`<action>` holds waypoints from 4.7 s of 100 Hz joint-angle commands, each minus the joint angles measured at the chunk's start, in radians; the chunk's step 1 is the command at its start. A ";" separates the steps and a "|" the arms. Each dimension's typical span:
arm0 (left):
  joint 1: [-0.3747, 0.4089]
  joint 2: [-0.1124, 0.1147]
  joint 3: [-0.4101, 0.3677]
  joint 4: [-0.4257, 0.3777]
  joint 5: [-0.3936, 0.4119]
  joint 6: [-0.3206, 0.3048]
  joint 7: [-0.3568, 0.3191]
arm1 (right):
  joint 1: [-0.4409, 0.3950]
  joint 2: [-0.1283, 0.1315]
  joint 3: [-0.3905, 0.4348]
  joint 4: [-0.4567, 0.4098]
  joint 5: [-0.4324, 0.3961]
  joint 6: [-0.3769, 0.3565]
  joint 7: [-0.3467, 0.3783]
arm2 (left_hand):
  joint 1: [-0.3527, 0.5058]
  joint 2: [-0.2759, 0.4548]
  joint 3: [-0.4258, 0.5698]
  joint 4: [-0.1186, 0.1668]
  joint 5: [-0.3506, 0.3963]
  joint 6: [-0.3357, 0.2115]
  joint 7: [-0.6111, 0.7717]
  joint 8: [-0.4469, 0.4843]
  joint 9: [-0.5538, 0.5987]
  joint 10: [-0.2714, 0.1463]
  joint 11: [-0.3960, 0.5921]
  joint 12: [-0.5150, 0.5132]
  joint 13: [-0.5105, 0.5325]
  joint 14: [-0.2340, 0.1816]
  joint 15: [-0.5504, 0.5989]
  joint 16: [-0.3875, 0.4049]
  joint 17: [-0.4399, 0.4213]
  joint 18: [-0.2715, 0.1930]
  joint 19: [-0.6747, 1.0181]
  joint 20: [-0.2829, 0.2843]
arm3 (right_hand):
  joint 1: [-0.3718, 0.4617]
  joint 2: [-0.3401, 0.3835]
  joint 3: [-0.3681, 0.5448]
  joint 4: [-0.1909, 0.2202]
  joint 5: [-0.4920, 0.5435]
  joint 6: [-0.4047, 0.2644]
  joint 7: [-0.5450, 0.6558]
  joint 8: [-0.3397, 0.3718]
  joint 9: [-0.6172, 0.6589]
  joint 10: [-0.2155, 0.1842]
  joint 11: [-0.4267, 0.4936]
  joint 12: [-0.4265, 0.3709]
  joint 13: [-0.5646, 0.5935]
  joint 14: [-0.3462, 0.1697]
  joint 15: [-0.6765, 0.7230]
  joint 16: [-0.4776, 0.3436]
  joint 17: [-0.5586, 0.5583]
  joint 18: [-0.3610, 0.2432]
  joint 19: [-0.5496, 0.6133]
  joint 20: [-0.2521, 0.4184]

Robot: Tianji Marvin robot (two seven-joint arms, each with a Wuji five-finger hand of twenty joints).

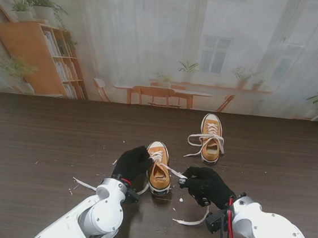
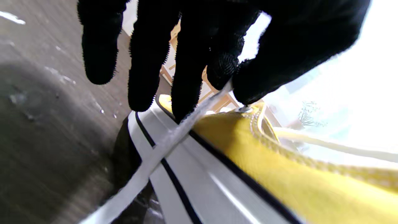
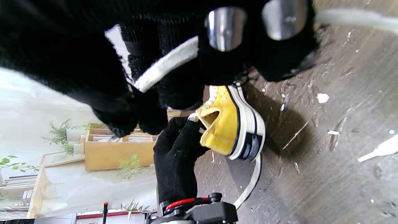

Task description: Tie the shoelaces into a bow on the shoes

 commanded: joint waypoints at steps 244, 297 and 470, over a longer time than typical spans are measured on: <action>-0.037 -0.057 0.034 0.081 -0.075 -0.137 0.042 | -0.035 -0.001 0.027 -0.015 0.056 0.047 0.031 | 0.149 0.124 -0.388 -0.248 0.187 0.000 -0.202 -0.277 0.409 -0.127 0.724 0.122 0.394 -0.170 0.475 0.028 0.377 0.027 0.327 0.023 | 0.042 0.014 -0.035 0.044 0.012 -0.020 0.008 0.016 0.026 0.027 0.031 0.016 0.038 -0.018 0.074 0.005 0.034 0.011 0.268 0.003; -0.019 -0.052 0.006 0.049 -0.090 -0.147 0.042 | -0.032 -0.002 0.027 -0.013 0.061 0.046 0.030 | 0.093 0.078 -0.293 -0.245 0.247 -0.001 -0.237 -0.308 0.401 -0.113 0.840 0.162 0.479 -0.190 0.898 0.056 0.757 0.050 0.800 -0.053 | 0.043 0.013 -0.035 0.044 0.012 -0.017 0.008 0.015 0.026 0.026 0.032 0.014 0.038 -0.019 0.074 0.004 0.034 0.012 0.267 0.003; 0.024 0.163 0.102 -0.203 0.692 0.347 -0.355 | -0.022 -0.005 0.024 0.005 0.075 0.069 0.026 | 0.043 -0.015 -0.484 -0.094 -0.044 -0.056 -0.933 -0.589 -0.471 0.013 -0.222 -0.123 -0.358 0.008 -0.124 0.036 -0.085 -0.021 0.026 0.061 | 0.044 0.018 -0.039 0.045 0.010 -0.016 0.008 0.016 0.024 0.026 0.033 0.014 0.038 -0.019 0.074 0.003 0.034 0.013 0.266 0.004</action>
